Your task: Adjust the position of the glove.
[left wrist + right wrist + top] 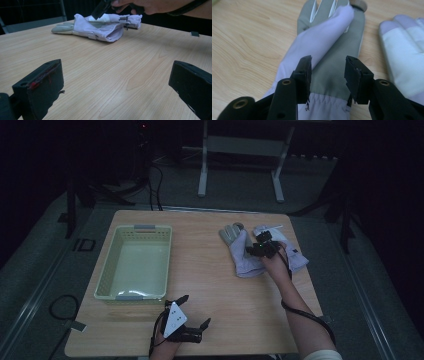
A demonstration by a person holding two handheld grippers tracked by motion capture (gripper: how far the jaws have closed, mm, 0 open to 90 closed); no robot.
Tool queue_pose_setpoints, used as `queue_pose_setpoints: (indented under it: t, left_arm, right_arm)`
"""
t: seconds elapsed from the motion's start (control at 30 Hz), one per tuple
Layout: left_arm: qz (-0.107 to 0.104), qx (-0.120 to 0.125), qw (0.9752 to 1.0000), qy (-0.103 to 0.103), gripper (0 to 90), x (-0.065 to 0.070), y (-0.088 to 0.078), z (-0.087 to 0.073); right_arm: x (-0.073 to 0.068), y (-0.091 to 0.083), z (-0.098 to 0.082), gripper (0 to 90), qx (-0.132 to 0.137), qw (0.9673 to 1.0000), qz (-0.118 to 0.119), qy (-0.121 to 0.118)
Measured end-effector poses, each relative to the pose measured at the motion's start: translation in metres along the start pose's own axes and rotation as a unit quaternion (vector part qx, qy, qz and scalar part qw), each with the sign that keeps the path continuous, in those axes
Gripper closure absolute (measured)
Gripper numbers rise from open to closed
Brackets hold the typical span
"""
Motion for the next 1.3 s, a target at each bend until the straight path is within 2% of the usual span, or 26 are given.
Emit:
queue_pose_setpoints:
  t: [0.07,0.1,0.13,0.17,0.2,0.23,0.33,0.47,0.63,0.73,0.8,0.97,1.03,1.17,1.2,1.3]
  left_arm:
    - [-0.002,0.0,1.0,0.001,0.0,0.0,0.0,0.0]
    - [-0.002,0.0,1.0,0.001,0.0,0.0,0.0,0.0]
    - [-0.003,0.001,1.0,0.001,0.0,0.001,0.0,0.0]
    - [-0.003,0.001,1.0,0.002,0.0,0.001,0.0,0.0]
    - [-0.003,0.001,1.0,0.001,0.0,0.001,0.0,0.0]
    - [-0.003,0.001,1.0,0.001,0.0,0.001,0.0,0.0]
    - [-0.002,0.0,1.0,0.003,0.0,0.001,0.0,0.0]
    - [0.0,0.0,1.0,0.004,0.0,0.001,0.0,0.0]
    - [0.001,-0.002,1.0,0.004,0.0,0.001,0.0,0.0]
    - [0.0,-0.002,1.0,0.003,0.0,0.001,0.0,0.0]
    - [0.001,-0.002,1.0,0.003,0.0,0.0,0.0,0.0]
    - [0.002,-0.002,1.0,0.003,0.0,0.0,0.0,0.0]
    - [0.003,-0.002,1.0,0.003,0.0,0.0,0.0,0.0]
    - [0.004,-0.002,1.0,0.001,0.0,0.0,0.001,0.0]
    - [0.005,-0.002,1.0,-0.001,0.0,0.0,0.0,0.0]
    - [0.006,0.001,1.0,-0.004,0.0,-0.001,0.0,0.0]
  right_arm:
    - [0.001,0.009,-0.004,55.0,-0.018,0.9998,0.002,-0.001]
    - [0.001,0.009,-0.004,55.0,-0.018,0.9998,0.002,-0.001]
    - [-0.001,0.014,-0.008,57.1,-0.031,0.9995,0.009,-0.002]
    - [-0.003,0.022,-0.017,58.4,-0.06,0.9981,0.006,-0.013]
    - [-0.005,0.027,-0.021,60.4,-0.054,0.9983,0.001,-0.023]
    - [-0.005,0.027,-0.021,61.2,-0.051,0.9985,0.0,-0.019]
    - [-0.006,0.027,-0.022,64.7,-0.054,0.998,-0.001,-0.034]
    - [-0.009,0.028,-0.022,71.5,-0.057,0.9975,-0.012,-0.041]
    - [-0.011,0.027,-0.022,83.5,-0.059,0.9977,-0.02,-0.028]
    - [-0.011,0.025,-0.02,86.1,-0.053,0.9982,-0.029,0.002]
    - [-0.012,0.02,-0.017,87.5,-0.038,0.9985,-0.029,0.025]
    - [-0.018,0.001,-0.008,88.0,-0.006,0.9979,-0.048,0.043]
    - [-0.023,-0.008,-0.004,88.1,0.01,0.9975,-0.04,0.057]
    - [-0.036,-0.02,0.001,88.1,0.028,0.9974,-0.037,0.055]
    - [-0.049,-0.024,0.003,88.1,0.029,0.9981,-0.032,0.044]
    - [-0.066,-0.032,0.004,88.1,0.037,0.9978,-0.029,0.046]
Point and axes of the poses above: each handheld gripper's, and its own axes: y roughly forward along the jaws, z roughly out of its top, x roughly to its right, the point moved 9 cm from there along y, roughly forward along the jaws, and after that the axes turned 14 degrees about -y, right-handed, at the moved point
